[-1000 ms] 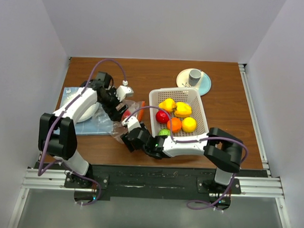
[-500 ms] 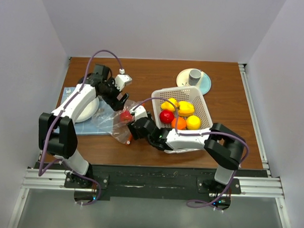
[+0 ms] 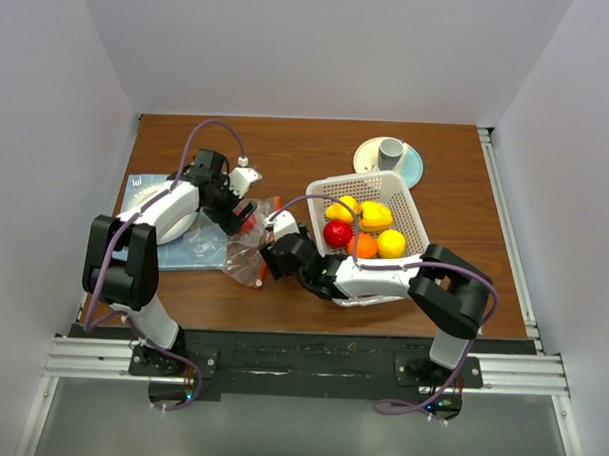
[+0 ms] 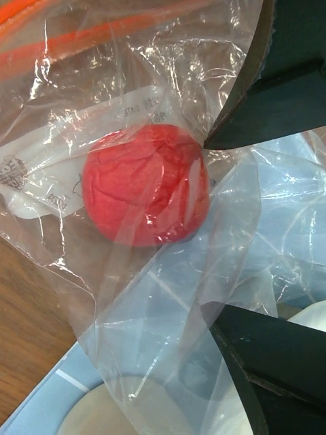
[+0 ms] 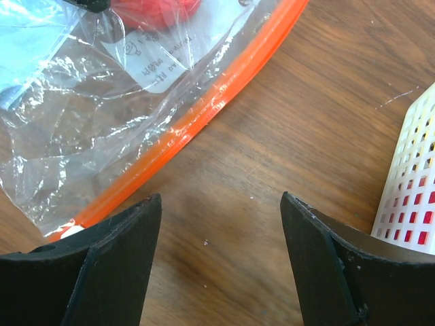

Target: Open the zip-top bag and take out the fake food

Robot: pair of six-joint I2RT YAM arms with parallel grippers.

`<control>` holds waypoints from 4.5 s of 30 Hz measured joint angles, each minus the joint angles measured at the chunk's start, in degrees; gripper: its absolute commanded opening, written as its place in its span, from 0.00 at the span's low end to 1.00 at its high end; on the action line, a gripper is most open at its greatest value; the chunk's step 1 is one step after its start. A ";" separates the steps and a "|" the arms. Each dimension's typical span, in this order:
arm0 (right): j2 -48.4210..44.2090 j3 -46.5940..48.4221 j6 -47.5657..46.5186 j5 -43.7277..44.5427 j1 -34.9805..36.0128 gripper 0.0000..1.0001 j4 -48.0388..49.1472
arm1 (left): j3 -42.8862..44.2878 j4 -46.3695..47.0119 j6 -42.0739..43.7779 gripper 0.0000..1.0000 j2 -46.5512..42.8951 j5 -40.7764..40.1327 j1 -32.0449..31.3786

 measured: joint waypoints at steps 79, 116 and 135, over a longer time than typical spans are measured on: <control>1.73 1.22 -4.57 0.98 -2.67 0.75 2.51 | -11.93 19.43 -1.38 1.00 -0.57 -13.97 -4.07; 2.67 0.55 -0.44 -2.19 -4.07 0.72 6.16 | -8.72 11.72 0.92 1.00 -7.50 -5.77 -3.93; 0.17 -1.49 2.67 -12.04 -1.90 0.82 7.34 | -13.66 17.11 -0.72 1.00 -5.44 -6.51 -6.73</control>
